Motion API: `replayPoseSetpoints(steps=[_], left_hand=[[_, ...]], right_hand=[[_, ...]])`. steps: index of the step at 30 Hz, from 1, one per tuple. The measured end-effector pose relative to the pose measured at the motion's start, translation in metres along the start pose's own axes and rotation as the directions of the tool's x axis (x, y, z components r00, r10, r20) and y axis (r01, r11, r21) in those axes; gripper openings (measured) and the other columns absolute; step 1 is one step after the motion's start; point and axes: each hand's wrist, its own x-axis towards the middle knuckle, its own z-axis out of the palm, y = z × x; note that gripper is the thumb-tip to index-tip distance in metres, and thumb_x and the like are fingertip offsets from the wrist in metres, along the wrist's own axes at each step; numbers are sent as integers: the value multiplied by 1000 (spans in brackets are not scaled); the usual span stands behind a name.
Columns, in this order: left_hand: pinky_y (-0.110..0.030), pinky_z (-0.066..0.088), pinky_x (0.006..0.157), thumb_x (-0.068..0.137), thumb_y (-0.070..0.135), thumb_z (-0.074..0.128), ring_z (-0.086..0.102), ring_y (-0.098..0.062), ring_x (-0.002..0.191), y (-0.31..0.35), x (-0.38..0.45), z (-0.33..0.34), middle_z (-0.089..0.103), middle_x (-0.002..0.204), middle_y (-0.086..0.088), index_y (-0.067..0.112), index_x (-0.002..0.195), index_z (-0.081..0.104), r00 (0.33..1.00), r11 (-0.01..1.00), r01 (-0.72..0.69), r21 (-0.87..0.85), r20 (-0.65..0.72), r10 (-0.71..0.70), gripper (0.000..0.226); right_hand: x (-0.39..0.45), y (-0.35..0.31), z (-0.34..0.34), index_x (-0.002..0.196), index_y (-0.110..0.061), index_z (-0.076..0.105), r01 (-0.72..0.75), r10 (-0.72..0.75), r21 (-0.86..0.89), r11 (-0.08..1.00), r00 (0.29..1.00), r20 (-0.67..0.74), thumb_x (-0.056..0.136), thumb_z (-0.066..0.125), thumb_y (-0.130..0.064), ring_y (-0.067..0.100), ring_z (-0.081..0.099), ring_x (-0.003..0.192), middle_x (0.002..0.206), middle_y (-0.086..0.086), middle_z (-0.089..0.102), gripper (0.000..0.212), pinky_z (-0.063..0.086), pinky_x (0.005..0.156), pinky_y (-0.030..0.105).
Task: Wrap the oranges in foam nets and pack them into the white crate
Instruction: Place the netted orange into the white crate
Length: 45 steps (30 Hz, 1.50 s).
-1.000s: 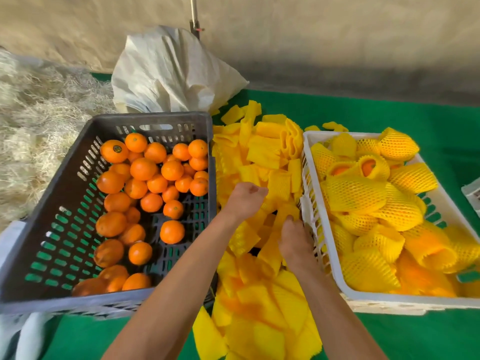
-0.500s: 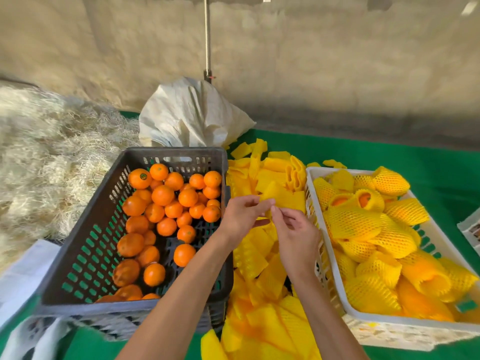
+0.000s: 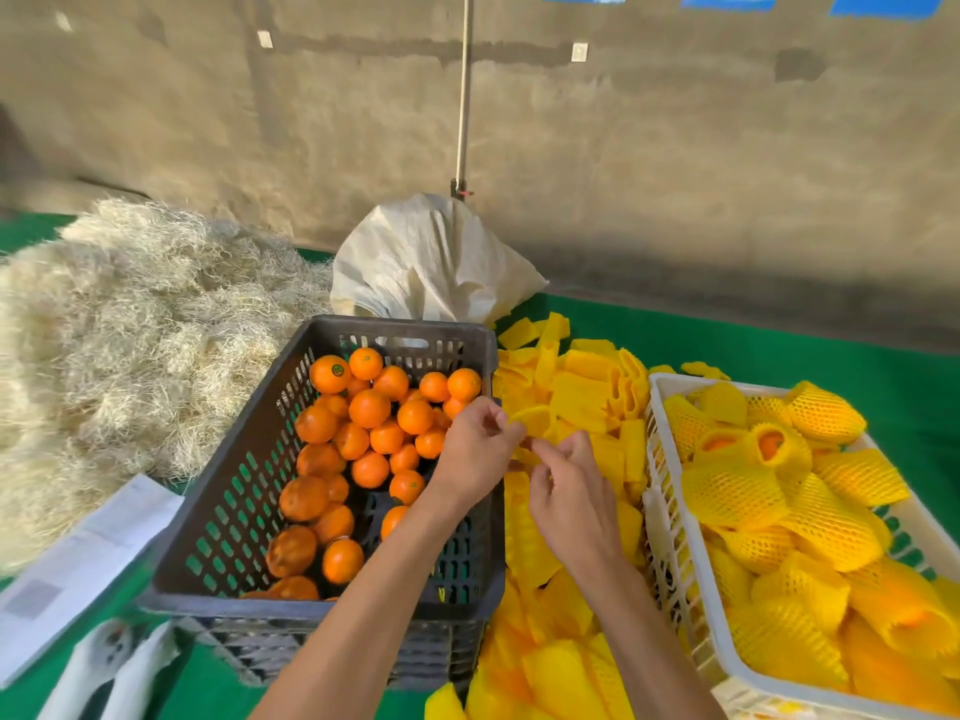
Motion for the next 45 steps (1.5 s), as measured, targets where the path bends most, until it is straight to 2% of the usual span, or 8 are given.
replayPoseSetpoints(steps=[4, 9, 20, 25, 29, 33, 38, 45], left_hand=[[-30, 40, 61, 88, 1, 68, 50, -16, 71, -9, -5, -7, 60, 86, -9, 10, 92, 55, 959, 904, -283, 320, 107, 262, 16], [-42, 40, 62, 88, -1, 67, 48, -28, 73, -6, -8, -8, 57, 89, -7, 9, 92, 55, 952, 950, -272, 153, 187, 242, 16], [-31, 45, 75, 84, 3, 64, 52, -16, 83, 5, 12, -41, 58, 91, -8, 10, 84, 56, 908, 981, -138, -137, 378, 181, 11], [-45, 52, 71, 103, 24, 61, 60, -17, 81, -34, 46, -55, 65, 94, -10, -1, 102, 64, 999, 999, 34, 3, 31, -34, 26], [-33, 41, 67, 103, 16, 60, 57, -28, 86, -83, 60, -63, 58, 97, -12, -4, 114, 64, 935, 723, 160, 672, 130, -329, 24], [-37, 52, 101, 93, 21, 76, 58, -35, 128, -111, 55, -53, 60, 140, -11, 7, 140, 60, 688, 487, 242, 839, 206, -696, 51], [-58, 23, 124, 93, 27, 78, 13, -43, 154, -142, 58, -54, 26, 162, -18, 14, 154, 41, 716, 154, 18, 988, 95, -692, 73], [-51, 41, 108, 97, -7, 54, 20, -51, 149, -156, 44, -71, 10, 165, -20, 16, 150, 36, 745, 205, 210, 956, -21, -666, 61]], right_hand=[[7, -4, 0, 105, -21, 67, -164, 170, -144, 976, 985, 30, 103, 41, -38, 28, 61, 99, 132, 4, 47, 31, 46, 68, 35], [29, -2, 5, 93, -7, 70, -275, 222, 170, 946, 935, 275, 96, 57, -8, 30, 66, 90, 97, 8, 69, 13, 55, 75, 45], [54, 1, 41, 76, 0, 69, -403, 405, 513, 758, 907, 114, 89, 66, -5, 20, 54, 63, 75, 14, 71, 14, 48, 59, 44], [63, 4, 52, 75, -22, 62, -404, 479, 672, 620, 874, 83, 93, 57, 7, 5, 60, 73, 84, -21, 59, 35, 45, 62, 5], [71, 12, 58, 91, -23, 58, -469, 502, 646, 602, 852, 152, 96, 58, -11, -2, 49, 68, 83, -19, 56, 13, 42, 70, 22], [76, 22, 63, 71, -10, 61, -549, 534, 536, 641, 821, 203, 87, 61, -10, 16, 47, 53, 63, 0, 59, 16, 38, 47, 28], [64, 16, 71, 87, -19, 67, -571, 525, 619, 539, 803, 283, 84, 64, -1, 12, 65, 72, 86, -8, 70, 19, 58, 67, 33], [46, 7, 59, 80, -28, 77, -516, 441, 681, 520, 845, 303, 87, 72, -4, 13, 70, 75, 77, -13, 74, 25, 60, 66, 29]])
